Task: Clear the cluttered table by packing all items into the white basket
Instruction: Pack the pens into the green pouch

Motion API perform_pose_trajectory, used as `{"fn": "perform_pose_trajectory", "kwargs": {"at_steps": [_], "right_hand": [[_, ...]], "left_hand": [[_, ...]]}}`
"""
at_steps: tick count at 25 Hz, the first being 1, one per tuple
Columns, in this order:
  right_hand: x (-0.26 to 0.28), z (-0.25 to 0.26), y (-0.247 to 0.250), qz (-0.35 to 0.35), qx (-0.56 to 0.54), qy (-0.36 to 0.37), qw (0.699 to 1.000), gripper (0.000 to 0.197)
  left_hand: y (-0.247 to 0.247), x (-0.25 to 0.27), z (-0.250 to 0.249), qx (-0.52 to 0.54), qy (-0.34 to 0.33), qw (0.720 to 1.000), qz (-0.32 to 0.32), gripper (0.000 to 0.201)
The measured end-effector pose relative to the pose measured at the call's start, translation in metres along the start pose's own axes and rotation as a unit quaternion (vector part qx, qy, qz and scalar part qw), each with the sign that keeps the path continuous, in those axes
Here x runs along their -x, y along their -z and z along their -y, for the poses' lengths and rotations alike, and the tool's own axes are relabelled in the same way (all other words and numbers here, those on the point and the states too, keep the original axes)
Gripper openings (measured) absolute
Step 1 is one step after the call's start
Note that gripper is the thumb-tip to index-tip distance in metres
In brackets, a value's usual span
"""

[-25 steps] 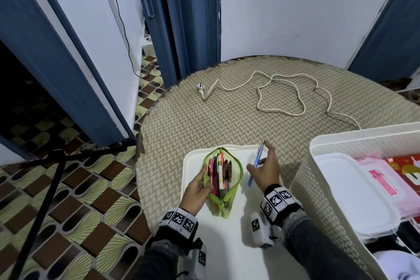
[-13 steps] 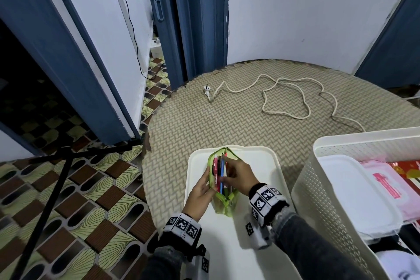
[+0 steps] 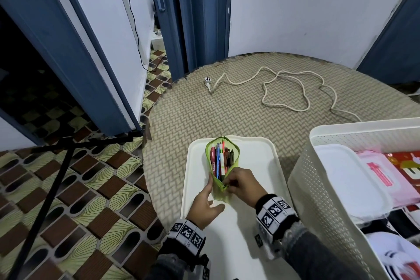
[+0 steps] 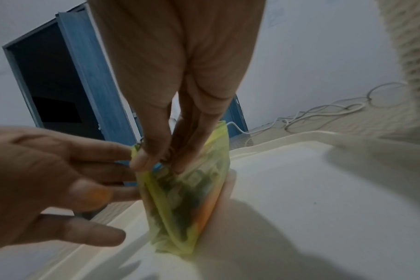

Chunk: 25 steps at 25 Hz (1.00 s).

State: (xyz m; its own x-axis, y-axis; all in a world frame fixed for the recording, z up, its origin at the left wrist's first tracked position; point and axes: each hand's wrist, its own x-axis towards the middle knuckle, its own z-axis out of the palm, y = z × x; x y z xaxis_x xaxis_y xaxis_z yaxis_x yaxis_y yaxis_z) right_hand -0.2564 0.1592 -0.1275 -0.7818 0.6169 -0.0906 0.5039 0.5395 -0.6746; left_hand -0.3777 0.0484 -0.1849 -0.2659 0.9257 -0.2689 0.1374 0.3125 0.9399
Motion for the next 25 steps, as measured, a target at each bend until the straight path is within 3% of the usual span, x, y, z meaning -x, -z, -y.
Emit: {"fn": "perform_pose_trajectory", "kwargs": {"at_steps": [4, 10, 17, 20, 22, 25], "right_hand": [[0.001, 0.009, 0.001, -0.033, -0.036, 0.004, 0.999, 0.025], [-0.007, 0.029, 0.002, -0.048, -0.194, -0.012, 0.98, 0.025], [-0.025, 0.043, 0.007, -0.135, -0.128, -0.005, 0.983, 0.023], [-0.034, 0.025, 0.014, -0.189, -0.098, -0.082, 0.974, 0.024], [-0.031, 0.012, 0.019, -0.209, -0.115, -0.136, 0.962, 0.025], [-0.026, 0.008, 0.026, -0.24, -0.16, -0.155, 0.945, 0.022]], "left_hand": [[-0.005, 0.005, 0.001, -0.009, -0.016, 0.998, -0.061, 0.073], [-0.001, 0.011, -0.006, 0.015, -0.034, 0.984, -0.172, 0.049], [0.019, 0.019, -0.02, -0.047, -0.091, 0.963, -0.25, 0.02], [0.033, 0.027, -0.033, -0.042, -0.114, 0.951, -0.286, 0.017], [0.041, 0.03, -0.041, -0.036, -0.132, 0.951, -0.276, 0.014], [0.042, 0.03, -0.046, -0.039, -0.148, 0.95, -0.273, 0.013]]}}
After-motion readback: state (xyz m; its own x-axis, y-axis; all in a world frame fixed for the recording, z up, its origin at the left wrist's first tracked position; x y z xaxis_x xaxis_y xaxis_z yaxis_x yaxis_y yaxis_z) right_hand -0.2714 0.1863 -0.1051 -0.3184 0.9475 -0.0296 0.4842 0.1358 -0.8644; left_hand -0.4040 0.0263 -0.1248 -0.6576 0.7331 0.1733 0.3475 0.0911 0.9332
